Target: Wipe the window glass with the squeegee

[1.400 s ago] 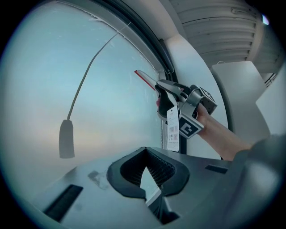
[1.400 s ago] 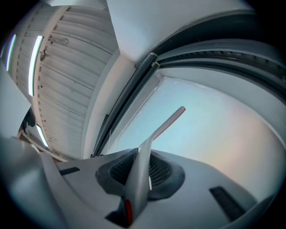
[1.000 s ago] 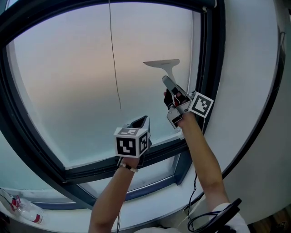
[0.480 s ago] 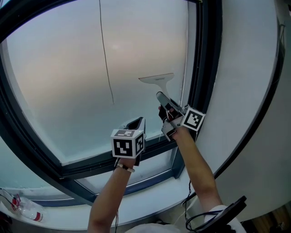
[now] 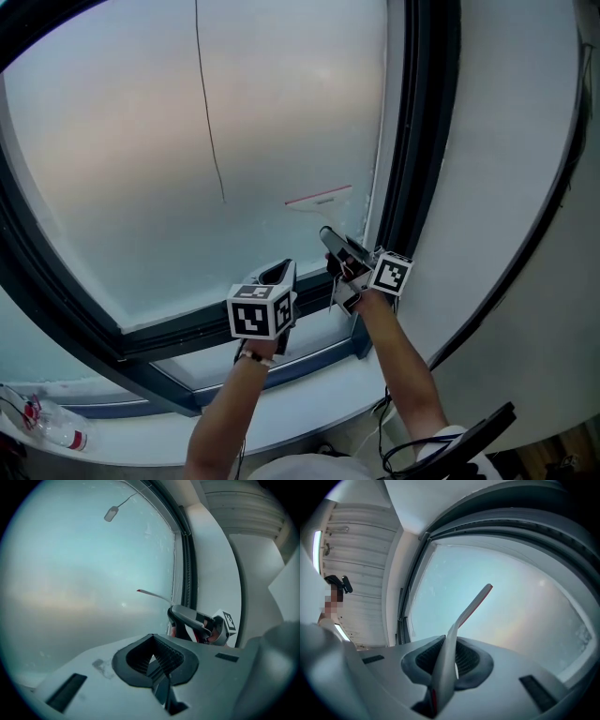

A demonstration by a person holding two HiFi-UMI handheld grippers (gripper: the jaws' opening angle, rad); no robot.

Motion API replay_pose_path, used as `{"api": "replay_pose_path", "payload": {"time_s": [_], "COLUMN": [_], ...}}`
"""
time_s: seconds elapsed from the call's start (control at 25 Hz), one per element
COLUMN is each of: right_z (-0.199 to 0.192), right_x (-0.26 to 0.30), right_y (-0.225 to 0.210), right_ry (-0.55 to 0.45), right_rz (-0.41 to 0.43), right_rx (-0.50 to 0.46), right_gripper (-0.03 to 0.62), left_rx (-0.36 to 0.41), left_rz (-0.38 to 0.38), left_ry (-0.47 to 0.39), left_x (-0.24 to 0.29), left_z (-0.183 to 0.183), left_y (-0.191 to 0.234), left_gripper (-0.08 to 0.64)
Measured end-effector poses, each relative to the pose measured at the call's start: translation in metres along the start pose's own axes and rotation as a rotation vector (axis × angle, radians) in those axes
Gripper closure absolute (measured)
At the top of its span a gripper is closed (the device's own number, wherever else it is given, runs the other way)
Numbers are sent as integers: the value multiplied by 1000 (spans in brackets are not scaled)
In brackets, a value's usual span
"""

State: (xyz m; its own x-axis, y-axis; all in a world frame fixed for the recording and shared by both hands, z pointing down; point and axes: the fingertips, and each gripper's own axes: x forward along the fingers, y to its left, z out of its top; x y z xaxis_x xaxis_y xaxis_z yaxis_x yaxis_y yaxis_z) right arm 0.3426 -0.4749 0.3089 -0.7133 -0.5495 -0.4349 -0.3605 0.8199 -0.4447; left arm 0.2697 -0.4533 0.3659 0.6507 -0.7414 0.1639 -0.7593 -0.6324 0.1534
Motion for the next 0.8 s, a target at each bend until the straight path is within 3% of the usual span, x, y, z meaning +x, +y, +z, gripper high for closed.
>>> {"api": "replay_pose_path", "payload": {"time_s": [0.28,0.8], "right_z": [-55,-124], "right_x": [-36,-87], "right_y": [-40,-87], "right_ry": [40,133], "right_rz": [-23,-126], "right_rx": [113,158], "right_gripper": [557,557], "left_rx": [-26,-58], "left_rz": [10,15], "left_ry": [33,94], "left_x": [4,7], "left_z": [-26,-65], "left_y": [1,3], "left_gripper": [560,560]}}
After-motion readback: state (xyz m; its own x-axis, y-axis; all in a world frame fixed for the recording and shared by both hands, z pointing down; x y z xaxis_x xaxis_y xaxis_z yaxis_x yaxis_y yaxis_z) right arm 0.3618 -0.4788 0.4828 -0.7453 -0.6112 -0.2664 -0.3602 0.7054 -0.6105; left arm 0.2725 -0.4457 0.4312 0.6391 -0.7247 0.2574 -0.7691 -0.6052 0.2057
